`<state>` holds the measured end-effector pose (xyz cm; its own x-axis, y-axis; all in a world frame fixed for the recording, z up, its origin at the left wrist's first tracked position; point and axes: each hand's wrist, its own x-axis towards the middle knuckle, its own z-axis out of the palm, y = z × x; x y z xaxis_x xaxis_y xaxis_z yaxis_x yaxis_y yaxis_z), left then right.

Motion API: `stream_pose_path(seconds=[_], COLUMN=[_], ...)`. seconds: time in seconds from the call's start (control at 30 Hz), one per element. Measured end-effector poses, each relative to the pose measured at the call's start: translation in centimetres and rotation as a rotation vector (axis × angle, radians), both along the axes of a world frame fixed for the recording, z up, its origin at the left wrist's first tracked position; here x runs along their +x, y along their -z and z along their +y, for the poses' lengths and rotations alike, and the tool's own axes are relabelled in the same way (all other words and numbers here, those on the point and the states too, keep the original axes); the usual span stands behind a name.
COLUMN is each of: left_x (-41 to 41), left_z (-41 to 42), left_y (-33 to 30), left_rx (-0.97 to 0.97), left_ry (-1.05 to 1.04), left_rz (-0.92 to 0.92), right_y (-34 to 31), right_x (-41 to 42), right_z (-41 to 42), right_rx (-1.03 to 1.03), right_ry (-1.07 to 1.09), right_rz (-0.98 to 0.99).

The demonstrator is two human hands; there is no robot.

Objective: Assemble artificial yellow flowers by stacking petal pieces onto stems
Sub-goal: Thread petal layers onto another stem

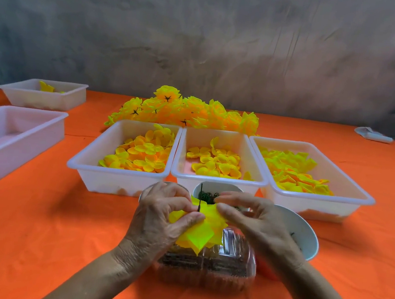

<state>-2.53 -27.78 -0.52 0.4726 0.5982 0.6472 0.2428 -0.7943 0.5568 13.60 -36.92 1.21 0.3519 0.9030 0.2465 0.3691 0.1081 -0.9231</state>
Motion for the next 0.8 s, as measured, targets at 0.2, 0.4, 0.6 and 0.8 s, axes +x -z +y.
stream_pose_path(seconds=[0.2,0.4,0.6,0.8], left_x=[0.1,0.0,-0.1,-0.1], left_z=[0.2,0.2,0.2,0.1], left_y=[-0.6,-0.7,-0.8,-0.7], left_rx=[-0.029,-0.039,-0.046,-0.061], left_ry=[0.002,0.027,0.029,0.03], left_rz=[0.053,0.05,0.061,0.046], right_y=[-1.5,1.4,2.6,2.6], right_x=[6.8,7.7,8.1,8.1], right_z=[-3.0,-2.1,-0.7,-0.3], right_rx=[-0.325,-0.673,-0.76,-0.775], right_ry=[0.322,0.188,0.146,0.123], right_rz=[-0.444,-1.037,-1.137,-1.133])
